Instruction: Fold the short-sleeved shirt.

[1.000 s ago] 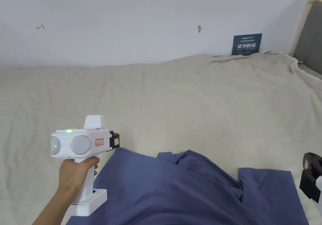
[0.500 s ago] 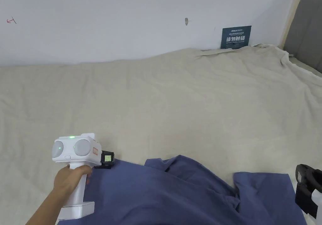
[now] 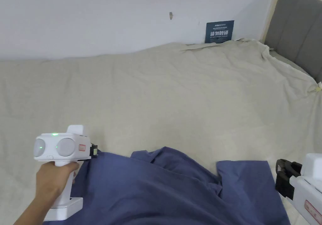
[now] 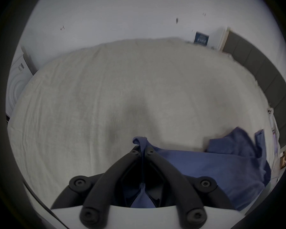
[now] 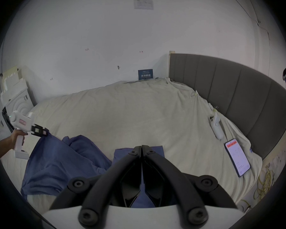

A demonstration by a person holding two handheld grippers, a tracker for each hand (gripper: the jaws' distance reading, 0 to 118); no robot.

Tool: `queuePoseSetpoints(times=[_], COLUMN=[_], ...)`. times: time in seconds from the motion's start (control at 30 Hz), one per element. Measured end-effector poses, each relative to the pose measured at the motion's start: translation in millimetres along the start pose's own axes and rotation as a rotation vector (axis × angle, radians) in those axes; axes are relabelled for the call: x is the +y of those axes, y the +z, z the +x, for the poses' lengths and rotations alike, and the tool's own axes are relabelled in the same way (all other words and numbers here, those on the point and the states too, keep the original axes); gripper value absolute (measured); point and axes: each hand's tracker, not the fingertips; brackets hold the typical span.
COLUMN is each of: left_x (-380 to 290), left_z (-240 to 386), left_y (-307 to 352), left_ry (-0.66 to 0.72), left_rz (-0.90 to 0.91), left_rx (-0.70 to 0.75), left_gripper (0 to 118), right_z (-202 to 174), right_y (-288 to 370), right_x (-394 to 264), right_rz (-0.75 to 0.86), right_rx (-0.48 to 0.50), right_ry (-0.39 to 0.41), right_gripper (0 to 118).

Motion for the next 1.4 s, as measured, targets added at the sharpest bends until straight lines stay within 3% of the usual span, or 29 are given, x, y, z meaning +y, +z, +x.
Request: queuePoseSetpoints(times=[0.2, 0.23, 0.27, 0.33, 0.37, 0.4, 0.5, 0.7, 0.83, 0.9, 1.0, 1.33, 1.4], left_x=[-10.8, -11.2, -13.1, -16.4, -15.9, -17.3, -20.2, -26.7, -30.4, -31.3, -33.1, -40.8, -40.8], left_z=[4.3, 5.3, 5.9, 5.8, 5.7, 6.1, 6.2, 8.9, 10.8, 10.4, 9.7, -2.7, -8.0], left_y=[81.7, 93.2, 102.0, 115.2, 119.6, 122.7, 126.0, 126.7, 128.5, 128.5, 129.8, 152.9, 164.8], left_ry=[-0.017, -0.022, -0.022, -0.015, -0.010, -0.009, -0.013, -0.010, -0.010, -0.007, 0.001, 0.030, 0.048], left_rz=[0.123, 0.129, 0.140, 0.151, 0.158, 0.159, 0.161, 0.153, 0.153, 0.153, 0.153, 0.189, 0.215], left_rx=[-0.072, -0.072, -0.074, -0.089, -0.092, -0.093, -0.094, -0.090, -0.089, -0.088, -0.084, -0.059, -0.058], left_gripper=[0, 0, 0, 0, 0, 0, 0, 0, 0, 0, 0, 0, 0], right_z=[26.4, 30.5, 34.1, 38.2, 40.5, 42.6, 38.8, 45.0, 42.5, 41.0, 39.6, 39.6, 25.6], right_y=[-44.6, -53.1, -61.7, -76.6, -82.4, -86.1, -82.8, -89.8, -96.8, -95.1, -85.2, -25.5, 1.5], right_x=[-16.1, -20.3, -23.8, -30.6, -33.9, -37.2, -47.0, -72.6, -85.6, -86.3, -82.2, -41.1, -21.9], right_rz=[-0.176, -0.195, -0.238, -0.294, -0.329, -0.343, -0.408, -0.490, -0.543, -0.519, -0.480, -0.258, -0.198], right_rx=[-0.015, -0.015, -0.017, -0.036, -0.041, -0.056, -0.097, -0.107, -0.110, -0.114, -0.108, 0.007, 0.044], right_ry=[-0.079, -0.090, -0.103, -0.083, -0.079, -0.083, -0.117, -0.096, -0.083, -0.057, -0.031, -0.061, -0.072], right_gripper=[1, 7, 20, 63, 76, 83, 88, 87, 65, 60, 2, 2, 2])
